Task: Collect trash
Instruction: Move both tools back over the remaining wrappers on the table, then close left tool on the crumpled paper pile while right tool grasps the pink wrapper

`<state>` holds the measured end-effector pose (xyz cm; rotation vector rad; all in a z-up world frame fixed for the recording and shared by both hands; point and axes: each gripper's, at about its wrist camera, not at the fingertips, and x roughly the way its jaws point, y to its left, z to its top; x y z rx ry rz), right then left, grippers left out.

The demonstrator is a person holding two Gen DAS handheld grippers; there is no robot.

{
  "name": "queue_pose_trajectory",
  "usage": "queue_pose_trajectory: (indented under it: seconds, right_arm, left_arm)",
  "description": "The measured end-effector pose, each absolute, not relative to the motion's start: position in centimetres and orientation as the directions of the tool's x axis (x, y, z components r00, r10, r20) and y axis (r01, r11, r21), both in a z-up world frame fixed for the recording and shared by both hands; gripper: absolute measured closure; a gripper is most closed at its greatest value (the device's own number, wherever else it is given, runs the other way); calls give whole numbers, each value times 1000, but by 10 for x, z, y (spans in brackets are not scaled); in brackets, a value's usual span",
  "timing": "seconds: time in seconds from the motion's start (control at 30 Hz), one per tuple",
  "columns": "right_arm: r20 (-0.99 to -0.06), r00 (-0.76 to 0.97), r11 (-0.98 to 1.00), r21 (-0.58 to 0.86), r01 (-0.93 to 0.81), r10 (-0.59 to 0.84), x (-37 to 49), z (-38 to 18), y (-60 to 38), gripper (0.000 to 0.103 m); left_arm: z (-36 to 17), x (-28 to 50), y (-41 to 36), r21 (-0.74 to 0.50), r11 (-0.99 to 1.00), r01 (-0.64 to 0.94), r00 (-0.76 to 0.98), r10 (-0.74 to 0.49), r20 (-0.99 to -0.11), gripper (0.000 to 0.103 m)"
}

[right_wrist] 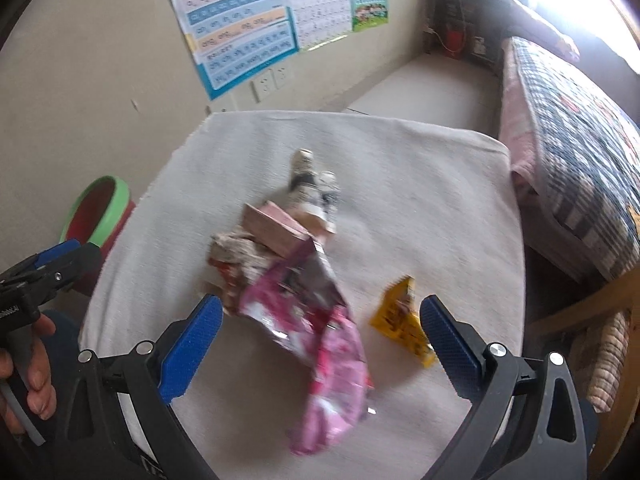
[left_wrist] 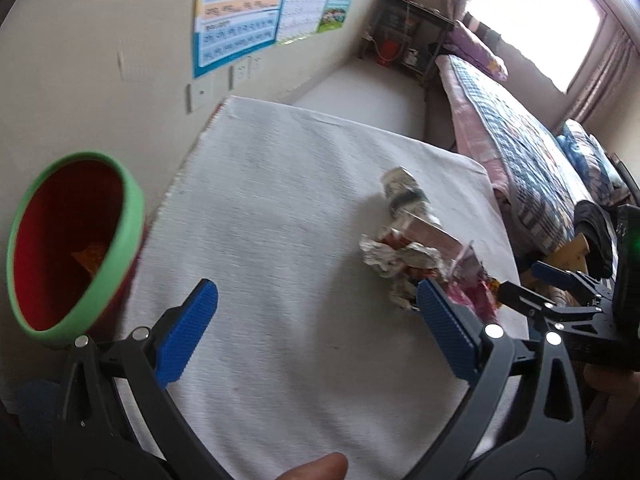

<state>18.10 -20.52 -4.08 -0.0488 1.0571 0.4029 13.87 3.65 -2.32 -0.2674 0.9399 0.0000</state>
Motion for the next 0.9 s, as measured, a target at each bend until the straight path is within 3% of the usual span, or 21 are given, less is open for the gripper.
queue_pose_trajectory:
  seconds: [0.37,0.7,0.9]
  right_arm:
    - [-870,401,945,189,-267,287,184,-58,-250,7]
    - [-878,316,912,260,-318,360,182,-76,-235,8]
    - [-894,265,905,269,-330,362,183,-91,-228,16]
  left_arm:
    - [-38,153,3,-262,964,-47,558,-193,-807,5]
    - [-51,174,-11,-295,955,-38,522,-233,-820,5]
    - [-61,187,-11,-332,942,-49,502,-264,-823,6]
